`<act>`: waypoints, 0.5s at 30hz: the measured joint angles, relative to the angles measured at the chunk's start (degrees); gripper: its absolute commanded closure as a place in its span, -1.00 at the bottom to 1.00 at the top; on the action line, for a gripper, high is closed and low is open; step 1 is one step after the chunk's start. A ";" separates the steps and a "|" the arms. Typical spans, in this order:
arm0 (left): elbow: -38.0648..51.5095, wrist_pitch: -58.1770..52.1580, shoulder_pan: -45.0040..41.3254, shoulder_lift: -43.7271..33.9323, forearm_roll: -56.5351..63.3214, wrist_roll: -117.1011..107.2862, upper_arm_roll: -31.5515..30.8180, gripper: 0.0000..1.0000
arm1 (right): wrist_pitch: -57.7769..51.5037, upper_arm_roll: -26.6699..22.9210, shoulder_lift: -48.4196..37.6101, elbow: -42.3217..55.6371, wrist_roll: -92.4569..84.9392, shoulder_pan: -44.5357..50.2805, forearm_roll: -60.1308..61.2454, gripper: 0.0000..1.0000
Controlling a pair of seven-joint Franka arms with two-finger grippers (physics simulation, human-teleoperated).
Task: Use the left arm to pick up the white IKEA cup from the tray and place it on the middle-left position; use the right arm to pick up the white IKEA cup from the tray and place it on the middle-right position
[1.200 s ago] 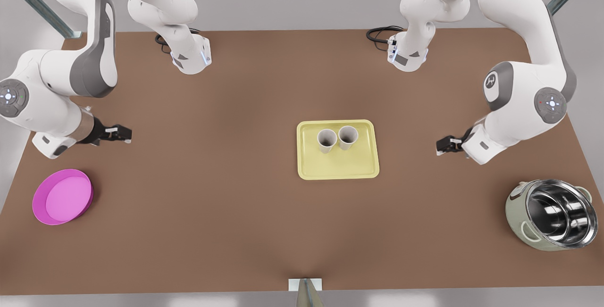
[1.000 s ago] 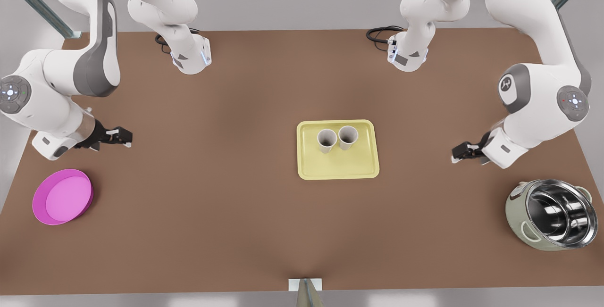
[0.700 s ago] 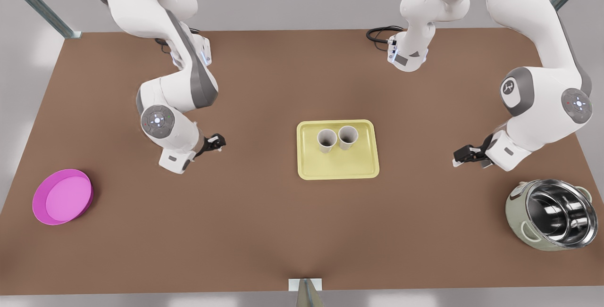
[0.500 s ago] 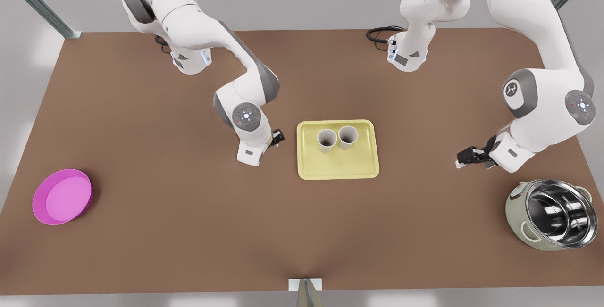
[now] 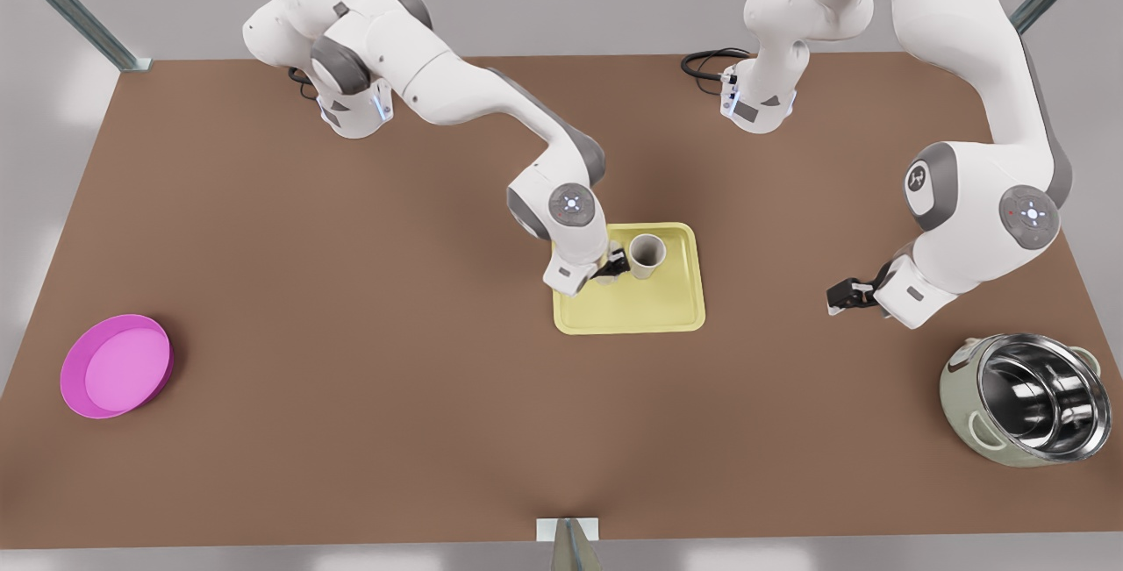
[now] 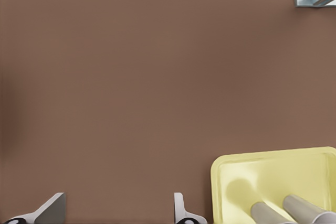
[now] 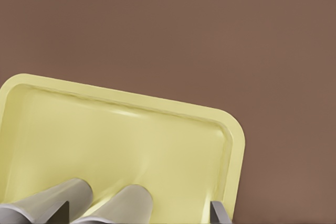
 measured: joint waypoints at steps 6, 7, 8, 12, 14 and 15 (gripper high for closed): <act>-0.16 0.08 0.02 0.00 0.18 -0.74 0.00 -1.00 | 1.49 -0.08 2.53 -0.19 6.24 1.44 -0.10 -1.00; -0.17 0.08 0.00 0.00 0.29 -0.84 0.00 -1.00 | 1.59 -0.09 2.44 -0.24 7.16 2.17 -0.06 -1.00; -0.18 0.07 -0.02 0.00 0.38 -0.94 0.00 -1.00 | 1.66 -0.10 2.25 -0.27 8.03 2.55 -0.04 -1.00; -0.18 0.05 -0.06 0.00 0.57 -1.28 0.00 -1.00 | 1.72 -0.11 1.21 -0.34 11.05 2.77 0.03 -1.00; -0.23 0.05 -0.04 0.00 0.61 -1.42 0.00 -1.00 | 1.65 -0.09 0.11 -1.59 12.34 2.83 0.06 -1.00; -0.37 0.05 -0.05 0.00 0.62 -1.48 0.00 -1.00 | 1.58 -0.06 -0.54 -2.48 12.93 2.90 0.06 -1.00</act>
